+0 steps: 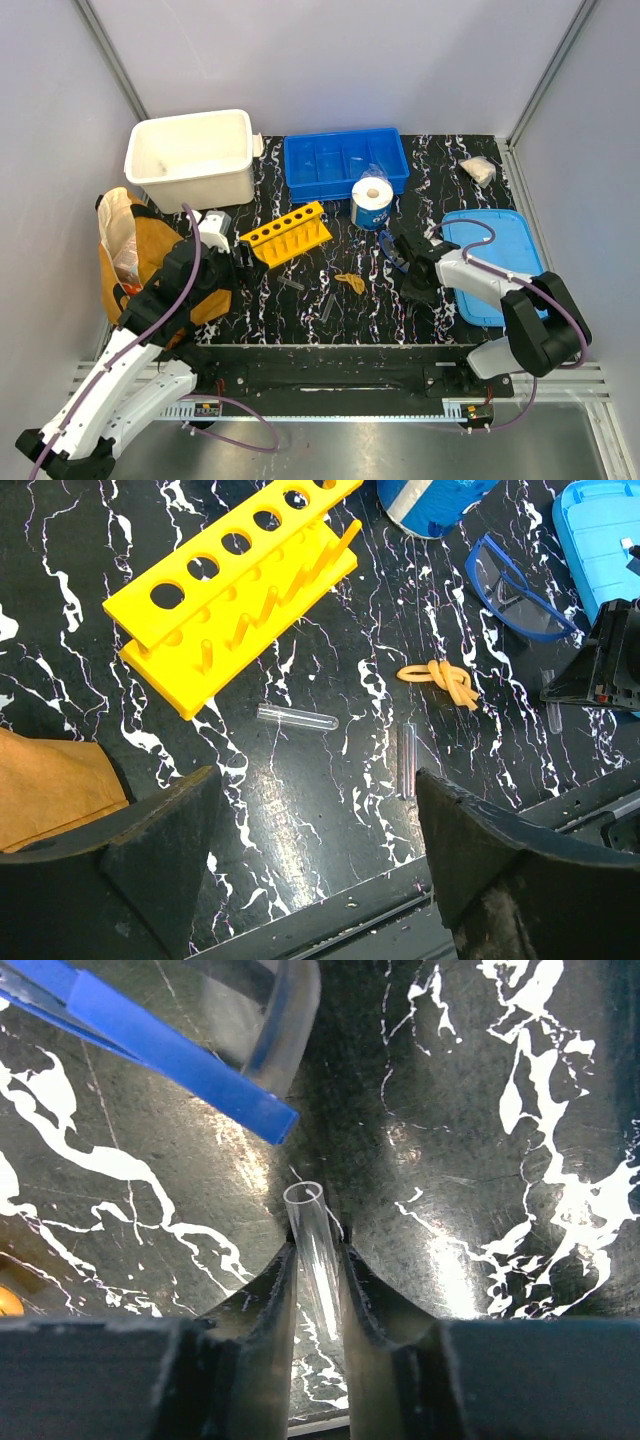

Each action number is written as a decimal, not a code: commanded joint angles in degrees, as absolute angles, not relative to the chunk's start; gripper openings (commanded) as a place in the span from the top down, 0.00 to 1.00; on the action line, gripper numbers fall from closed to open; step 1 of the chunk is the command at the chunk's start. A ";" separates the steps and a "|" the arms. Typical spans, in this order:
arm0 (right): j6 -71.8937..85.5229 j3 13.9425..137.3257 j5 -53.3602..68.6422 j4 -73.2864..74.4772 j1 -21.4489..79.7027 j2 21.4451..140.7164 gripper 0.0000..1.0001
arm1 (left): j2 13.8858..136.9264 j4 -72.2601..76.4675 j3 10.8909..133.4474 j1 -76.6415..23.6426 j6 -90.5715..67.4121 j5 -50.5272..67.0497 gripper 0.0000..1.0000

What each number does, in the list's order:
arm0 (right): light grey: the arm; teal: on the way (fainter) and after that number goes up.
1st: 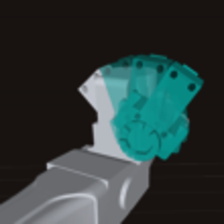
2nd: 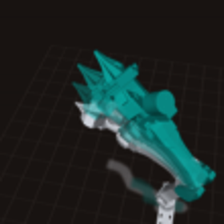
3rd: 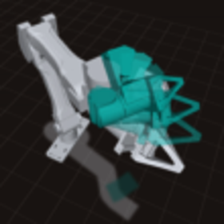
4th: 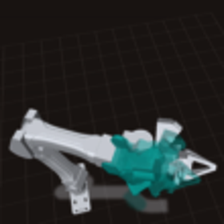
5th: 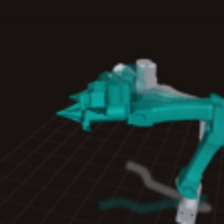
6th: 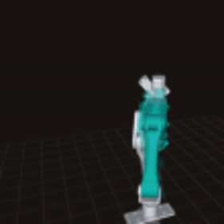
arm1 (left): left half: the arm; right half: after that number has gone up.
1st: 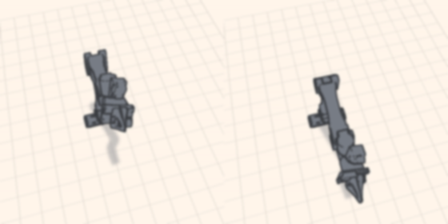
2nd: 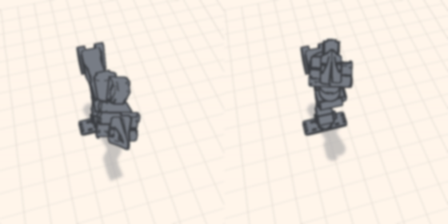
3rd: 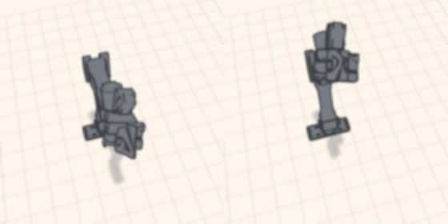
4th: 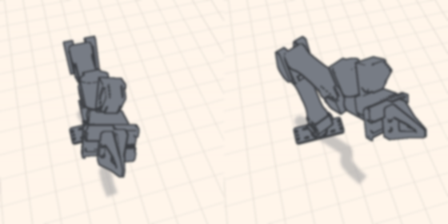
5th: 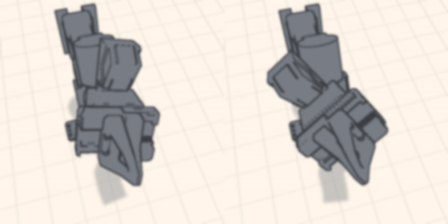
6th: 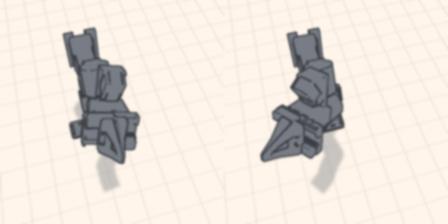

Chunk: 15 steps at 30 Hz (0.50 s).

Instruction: Organize the chemistry lab equipment

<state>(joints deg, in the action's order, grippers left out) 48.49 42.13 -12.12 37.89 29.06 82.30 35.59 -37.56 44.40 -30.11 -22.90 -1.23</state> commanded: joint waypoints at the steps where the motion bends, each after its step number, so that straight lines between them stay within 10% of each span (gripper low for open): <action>1: 47.28 39.38 -8.80 34.28 28.92 83.06 0.75 | 35.25 -34.28 44.38 -30.06 -22.76 -0.26 0.19; 15: 66.51 31.82 10.45 17.16 29.00 64.26 0.85 | 40.78 -25.68 42.01 -30.06 -30.58 19.68 0.24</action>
<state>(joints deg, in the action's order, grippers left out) 57.25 32.73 2.59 27.18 28.95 69.54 39.62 -33.26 43.13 -30.11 -26.87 12.82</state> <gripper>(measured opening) 0.199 0.768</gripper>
